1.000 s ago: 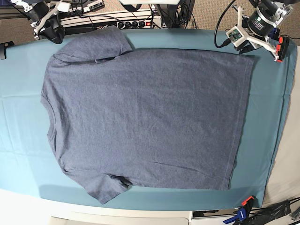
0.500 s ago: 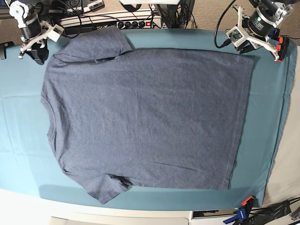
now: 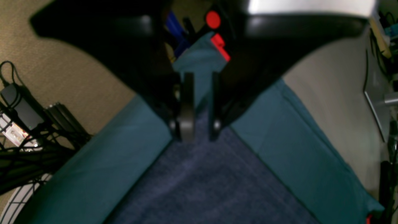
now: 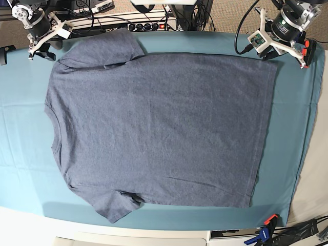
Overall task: Fold the T-shirt properly
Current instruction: 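Lower the right gripper onto the shirt's shoulder corner and pinch it, then adjust the right gripper's grip on the shoulder corner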
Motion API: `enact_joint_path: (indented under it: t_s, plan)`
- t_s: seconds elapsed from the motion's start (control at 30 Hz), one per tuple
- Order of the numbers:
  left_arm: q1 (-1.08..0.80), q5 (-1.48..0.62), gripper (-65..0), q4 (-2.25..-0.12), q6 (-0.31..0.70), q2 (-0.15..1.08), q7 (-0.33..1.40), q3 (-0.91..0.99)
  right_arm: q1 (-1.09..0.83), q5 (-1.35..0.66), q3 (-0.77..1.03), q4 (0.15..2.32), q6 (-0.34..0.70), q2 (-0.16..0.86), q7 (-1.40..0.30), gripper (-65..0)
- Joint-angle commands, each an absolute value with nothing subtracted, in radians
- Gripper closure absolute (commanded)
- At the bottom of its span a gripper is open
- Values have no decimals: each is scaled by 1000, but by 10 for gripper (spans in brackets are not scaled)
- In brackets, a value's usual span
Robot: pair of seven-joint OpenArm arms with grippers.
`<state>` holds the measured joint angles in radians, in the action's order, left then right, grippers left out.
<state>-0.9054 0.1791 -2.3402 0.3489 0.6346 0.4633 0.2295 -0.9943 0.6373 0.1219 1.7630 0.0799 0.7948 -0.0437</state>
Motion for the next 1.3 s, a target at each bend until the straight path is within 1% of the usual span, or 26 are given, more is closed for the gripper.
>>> enact_joint_path:
  t_s: [0.0, 0.17, 0.43, 0.57, 0.77, 0.87, 1.17, 1.27]
  plan:
    - [-914, 179, -98, -2356, 339, 643, 449, 233, -997, 631, 130, 1774, 82, 806, -25, -310]
    - [-914, 179, -98, -2356, 338, 643, 449, 233, -977, 637, 130, 1774, 83, 806, -55, -309]
    - [-914, 179, -98, -2356, 338, 643, 448, 233, -934, 730, 115, 1774, 82, 807, -82, -309]
    - [-914, 179, -98, -2356, 338, 643, 448, 233, -889, 739, 36, 1774, 81, 806, -140, -309]
    - [-914, 179, -98, -2356, 338, 642, 450, 233, -812, 835, -175, 1772, 79, 806, -191, -309]
    - [-914, 179, -98, -2356, 338, 643, 456, 233, -792, 869, -247, 1772, 53, 807, -238, -309]
    - [-914, 179, -98, -2356, 338, 643, 456, 233, -790, 884, -253, 1772, 49, 830, -278, -309]
    - [-914, 179, -98, -2356, 338, 643, 456, 233, -805, 884, -253, 1772, 78, 858, -286, -309]
